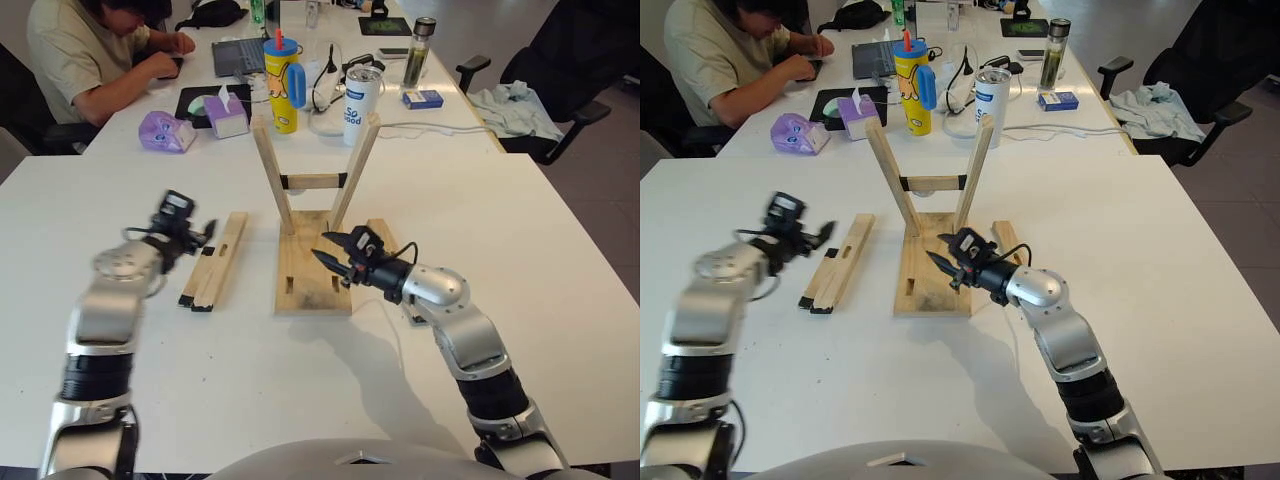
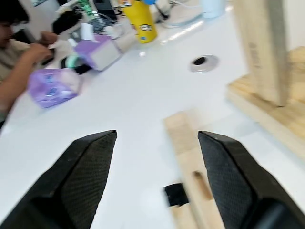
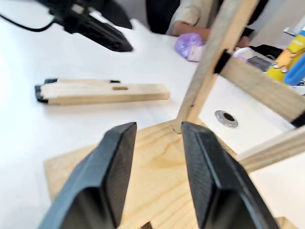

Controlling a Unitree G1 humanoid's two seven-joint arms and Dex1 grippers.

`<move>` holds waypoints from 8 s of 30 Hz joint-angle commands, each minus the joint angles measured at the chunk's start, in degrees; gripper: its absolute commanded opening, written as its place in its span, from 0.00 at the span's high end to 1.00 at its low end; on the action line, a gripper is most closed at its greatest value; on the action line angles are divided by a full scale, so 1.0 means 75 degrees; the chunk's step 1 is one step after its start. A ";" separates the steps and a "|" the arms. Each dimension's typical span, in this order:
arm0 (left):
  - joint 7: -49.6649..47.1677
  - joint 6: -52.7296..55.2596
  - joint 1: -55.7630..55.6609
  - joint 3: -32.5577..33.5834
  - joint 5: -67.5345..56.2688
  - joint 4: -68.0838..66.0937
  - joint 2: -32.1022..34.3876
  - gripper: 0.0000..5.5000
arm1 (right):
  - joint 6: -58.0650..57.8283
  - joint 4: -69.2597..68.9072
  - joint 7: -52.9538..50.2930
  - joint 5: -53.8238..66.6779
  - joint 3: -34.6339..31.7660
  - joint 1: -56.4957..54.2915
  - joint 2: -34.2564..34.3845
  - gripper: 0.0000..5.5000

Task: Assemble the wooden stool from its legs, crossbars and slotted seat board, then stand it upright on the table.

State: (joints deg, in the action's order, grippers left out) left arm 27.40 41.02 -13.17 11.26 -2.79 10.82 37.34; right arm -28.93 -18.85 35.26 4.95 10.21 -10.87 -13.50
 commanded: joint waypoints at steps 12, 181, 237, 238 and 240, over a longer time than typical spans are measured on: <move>0.1457 0.0084 0.0893 0.0131 -0.1497 -0.2511 -0.0343 0.42 | -0.0512 0.0143 -0.0623 0.0846 -0.0178 0.0057 0.0442 0.68; -0.1298 -0.2778 0.1638 -0.1508 -0.2118 0.1710 -0.3353 0.46 | 0.1590 0.1646 -0.2600 0.2473 -0.2154 0.0466 0.0391 0.92; -0.1304 -0.2745 0.1627 -0.1667 -0.2088 0.1708 -0.3368 0.46 | 0.3753 0.3692 -0.2202 0.0705 -0.1108 0.1498 0.0449 0.92; -0.1302 -0.2746 0.1598 -0.1683 -0.2084 0.1695 -0.3373 0.46 | 0.3654 0.3726 -0.2213 0.0701 -0.1096 0.1303 0.0421 0.92; -0.1296 -0.2740 0.1554 -0.1691 -0.2087 0.1676 -0.3373 0.46 | 0.3487 0.3712 -0.2246 0.0693 -0.1105 0.1032 0.0381 0.92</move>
State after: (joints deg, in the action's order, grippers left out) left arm 17.83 20.29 -0.93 -1.13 -19.07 23.35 11.98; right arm 4.95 4.21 18.74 12.16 0.65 -4.24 -9.81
